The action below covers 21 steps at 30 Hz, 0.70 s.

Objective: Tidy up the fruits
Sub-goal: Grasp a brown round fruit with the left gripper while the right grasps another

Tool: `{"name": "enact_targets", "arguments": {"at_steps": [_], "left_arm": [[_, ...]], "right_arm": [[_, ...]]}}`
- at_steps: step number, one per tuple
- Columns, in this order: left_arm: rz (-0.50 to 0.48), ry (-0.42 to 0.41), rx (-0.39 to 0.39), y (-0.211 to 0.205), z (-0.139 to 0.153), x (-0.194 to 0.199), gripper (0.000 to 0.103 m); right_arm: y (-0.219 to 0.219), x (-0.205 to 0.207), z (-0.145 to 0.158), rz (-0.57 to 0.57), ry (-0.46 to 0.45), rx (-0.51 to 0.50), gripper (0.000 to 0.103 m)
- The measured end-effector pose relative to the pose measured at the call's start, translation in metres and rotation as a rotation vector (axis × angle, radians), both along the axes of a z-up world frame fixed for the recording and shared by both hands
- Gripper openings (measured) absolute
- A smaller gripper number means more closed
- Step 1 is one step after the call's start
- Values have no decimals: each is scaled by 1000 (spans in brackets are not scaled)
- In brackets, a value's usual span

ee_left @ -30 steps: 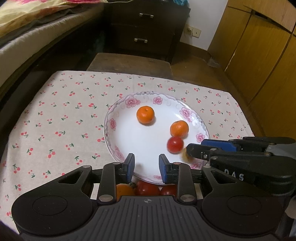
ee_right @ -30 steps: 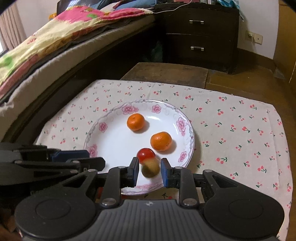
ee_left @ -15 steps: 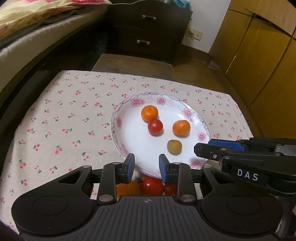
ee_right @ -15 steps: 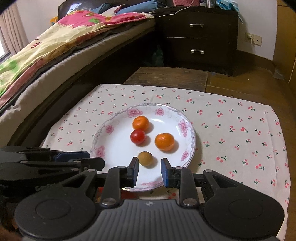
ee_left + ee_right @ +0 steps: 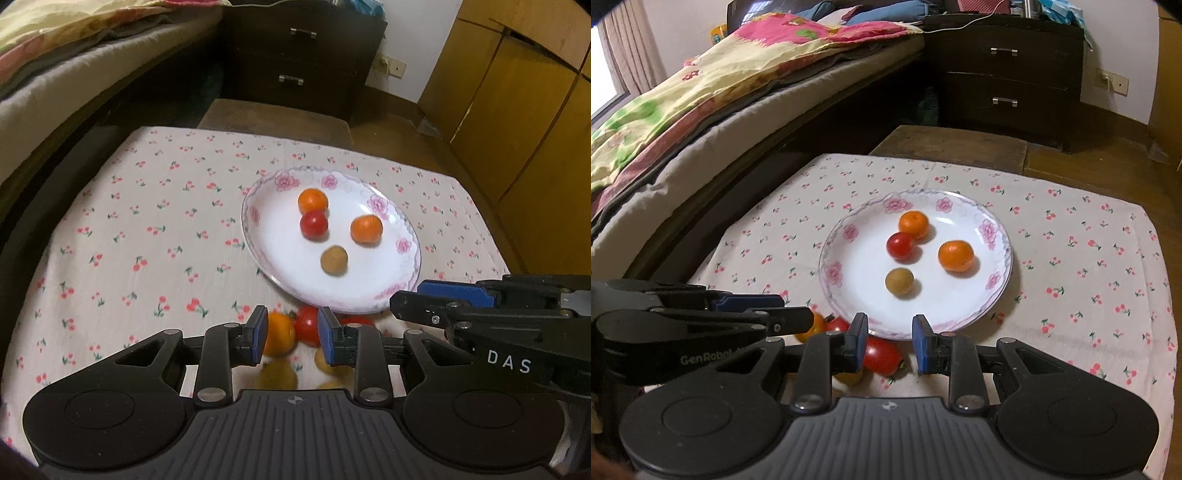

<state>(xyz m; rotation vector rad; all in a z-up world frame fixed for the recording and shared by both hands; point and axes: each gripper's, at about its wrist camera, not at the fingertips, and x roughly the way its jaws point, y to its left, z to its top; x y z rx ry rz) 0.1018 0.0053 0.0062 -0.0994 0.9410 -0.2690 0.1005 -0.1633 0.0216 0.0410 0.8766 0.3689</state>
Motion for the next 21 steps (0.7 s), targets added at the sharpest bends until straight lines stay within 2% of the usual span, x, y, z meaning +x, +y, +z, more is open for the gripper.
{"name": "enact_targets", "arguments": {"at_steps": [15, 21], "left_arm": [[-24, 71, 35, -3, -25, -10, 39], [-12, 72, 59, -3, -28, -10, 40]], "right_arm": [[4, -14, -5, 24, 29, -4, 27], [6, -14, -7, 32, 43, 3, 27]]}}
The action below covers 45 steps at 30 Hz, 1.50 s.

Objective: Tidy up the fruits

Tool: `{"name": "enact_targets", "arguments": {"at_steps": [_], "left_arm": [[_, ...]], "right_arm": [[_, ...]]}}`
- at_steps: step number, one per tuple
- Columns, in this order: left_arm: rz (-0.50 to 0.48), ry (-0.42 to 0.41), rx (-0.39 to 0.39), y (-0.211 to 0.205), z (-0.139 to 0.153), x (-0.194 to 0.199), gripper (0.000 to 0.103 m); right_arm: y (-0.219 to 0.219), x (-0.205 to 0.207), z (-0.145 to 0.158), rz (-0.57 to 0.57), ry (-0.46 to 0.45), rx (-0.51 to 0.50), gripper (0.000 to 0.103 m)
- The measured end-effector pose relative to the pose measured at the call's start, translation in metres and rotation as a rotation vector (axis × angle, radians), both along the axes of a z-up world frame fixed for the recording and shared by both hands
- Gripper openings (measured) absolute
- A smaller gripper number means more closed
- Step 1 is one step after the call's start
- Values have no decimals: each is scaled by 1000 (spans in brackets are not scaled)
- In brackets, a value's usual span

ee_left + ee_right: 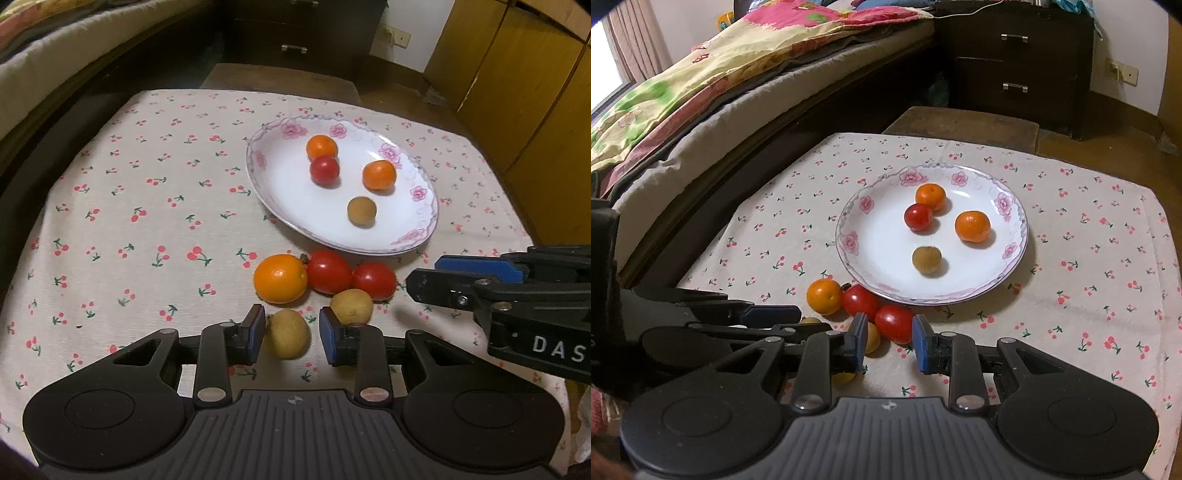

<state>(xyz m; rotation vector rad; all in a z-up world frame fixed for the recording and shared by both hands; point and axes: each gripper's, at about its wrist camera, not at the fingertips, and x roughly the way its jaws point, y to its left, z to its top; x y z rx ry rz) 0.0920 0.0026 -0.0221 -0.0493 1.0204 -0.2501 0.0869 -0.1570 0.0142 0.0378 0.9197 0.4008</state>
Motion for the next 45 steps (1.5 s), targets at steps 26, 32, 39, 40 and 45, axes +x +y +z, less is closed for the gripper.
{"name": "enact_targets", "arguments": {"at_steps": [26, 32, 39, 40, 45], "left_arm": [[50, 24, 7, 21, -1, -1, 35], [66, 29, -1, 31, -2, -1, 35], [58, 26, 1, 30, -3, -1, 36], [57, 27, 2, 30, -3, -1, 36], [50, 42, 10, 28, -7, -1, 37]], "right_arm": [[33, -6, -26, 87, 95, -6, 28], [41, 0, -33, 93, 109, -4, 28], [47, 0, -43, 106, 111, -35, 28], [48, -1, -43, 110, 110, -40, 28], [45, -1, -42, 101, 112, -44, 28]]}}
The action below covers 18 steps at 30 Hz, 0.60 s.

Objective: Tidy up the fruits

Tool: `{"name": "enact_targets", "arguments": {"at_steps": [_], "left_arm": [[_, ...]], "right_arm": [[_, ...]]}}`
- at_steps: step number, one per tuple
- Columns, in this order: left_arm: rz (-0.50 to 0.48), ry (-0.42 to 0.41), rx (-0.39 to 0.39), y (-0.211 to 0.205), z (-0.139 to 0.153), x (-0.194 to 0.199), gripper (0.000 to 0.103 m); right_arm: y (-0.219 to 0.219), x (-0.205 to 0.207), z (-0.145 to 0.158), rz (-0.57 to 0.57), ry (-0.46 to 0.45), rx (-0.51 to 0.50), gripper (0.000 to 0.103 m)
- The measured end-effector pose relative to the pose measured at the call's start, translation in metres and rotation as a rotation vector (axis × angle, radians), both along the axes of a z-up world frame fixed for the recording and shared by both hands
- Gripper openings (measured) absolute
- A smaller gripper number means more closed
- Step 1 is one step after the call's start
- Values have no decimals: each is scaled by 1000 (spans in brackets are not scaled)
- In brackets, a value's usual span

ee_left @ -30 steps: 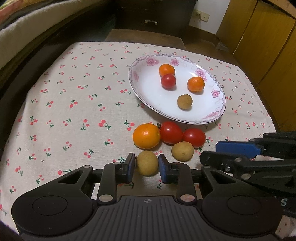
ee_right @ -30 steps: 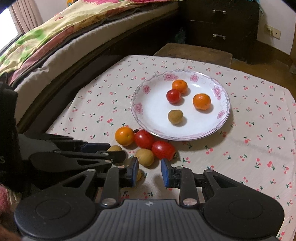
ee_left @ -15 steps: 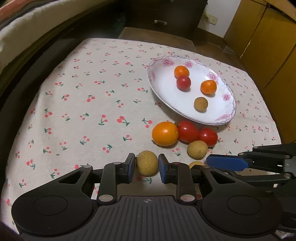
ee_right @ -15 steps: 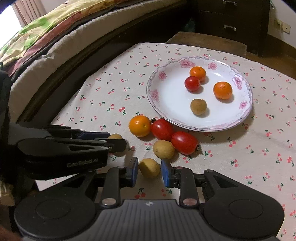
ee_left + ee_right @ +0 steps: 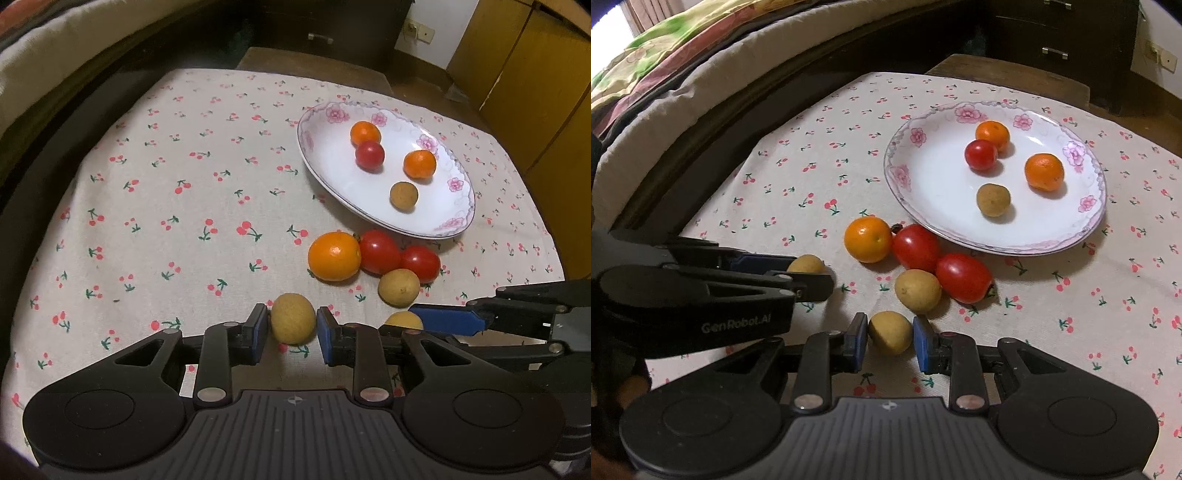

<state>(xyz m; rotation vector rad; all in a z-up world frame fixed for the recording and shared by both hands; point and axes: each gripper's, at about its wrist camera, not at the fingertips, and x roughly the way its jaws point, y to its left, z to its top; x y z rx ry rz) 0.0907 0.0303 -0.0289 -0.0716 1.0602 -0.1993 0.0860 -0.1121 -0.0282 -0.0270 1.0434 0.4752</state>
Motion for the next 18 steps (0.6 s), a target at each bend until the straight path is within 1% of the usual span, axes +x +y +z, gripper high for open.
{"name": "enact_targets", "arguments": {"at_steps": [7, 10, 12, 13, 16, 18], "left_arm": [[1, -4, -12, -5, 1, 2, 39], [-4, 1, -6, -9, 0, 3, 39], [-11, 3, 0, -11, 0, 2, 38], [-15, 5, 2, -12, 0, 1, 35], [-25, 1, 13, -14, 0, -3, 34], [-22, 2, 4, -13, 0, -6, 34]], "right_arm": [[-13, -8, 6, -29, -4, 0, 28], [-19, -14, 7, -49, -4, 0, 28], [-23, -17, 9, -65, -5, -2, 28], [-25, -19, 9, -71, -4, -3, 28], [-30, -23, 9, -85, -2, -9, 28], [-33, -25, 8, -92, -3, -12, 28]]}}
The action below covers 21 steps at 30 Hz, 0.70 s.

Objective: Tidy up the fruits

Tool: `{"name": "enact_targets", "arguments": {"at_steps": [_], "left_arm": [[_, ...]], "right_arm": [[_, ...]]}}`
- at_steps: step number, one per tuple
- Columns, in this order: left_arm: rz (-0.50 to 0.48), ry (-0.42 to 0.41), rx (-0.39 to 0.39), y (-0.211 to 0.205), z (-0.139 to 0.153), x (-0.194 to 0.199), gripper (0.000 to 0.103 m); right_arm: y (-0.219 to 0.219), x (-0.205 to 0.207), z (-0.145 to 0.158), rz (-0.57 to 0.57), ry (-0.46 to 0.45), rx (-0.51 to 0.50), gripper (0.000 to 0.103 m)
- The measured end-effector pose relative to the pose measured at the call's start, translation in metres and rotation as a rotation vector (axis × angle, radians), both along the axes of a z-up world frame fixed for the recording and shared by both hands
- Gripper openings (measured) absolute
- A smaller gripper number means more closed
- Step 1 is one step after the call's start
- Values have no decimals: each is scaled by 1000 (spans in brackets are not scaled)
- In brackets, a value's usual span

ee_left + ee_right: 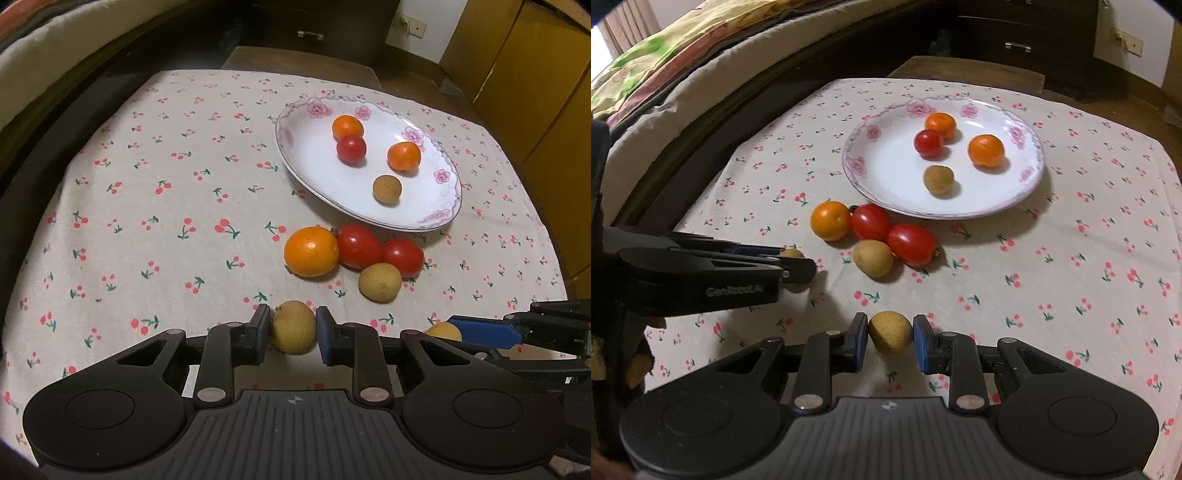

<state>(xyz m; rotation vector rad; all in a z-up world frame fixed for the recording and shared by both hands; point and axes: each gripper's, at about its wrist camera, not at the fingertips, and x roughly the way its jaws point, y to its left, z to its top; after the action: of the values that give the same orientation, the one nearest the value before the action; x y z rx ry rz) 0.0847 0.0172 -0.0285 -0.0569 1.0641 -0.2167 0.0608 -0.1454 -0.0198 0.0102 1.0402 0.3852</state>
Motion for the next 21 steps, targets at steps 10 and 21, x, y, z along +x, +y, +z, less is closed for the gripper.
{"name": "enact_targets", "arguments": {"at_steps": [10, 21], "left_arm": [[-37, 1, -4, -9, 0, -13, 35], [-50, -8, 13, -14, 0, -11, 41]], "right_arm": [[-7, -5, -6, -5, -2, -27, 28], [-10, -2, -10, -1, -3, -28, 28]]}}
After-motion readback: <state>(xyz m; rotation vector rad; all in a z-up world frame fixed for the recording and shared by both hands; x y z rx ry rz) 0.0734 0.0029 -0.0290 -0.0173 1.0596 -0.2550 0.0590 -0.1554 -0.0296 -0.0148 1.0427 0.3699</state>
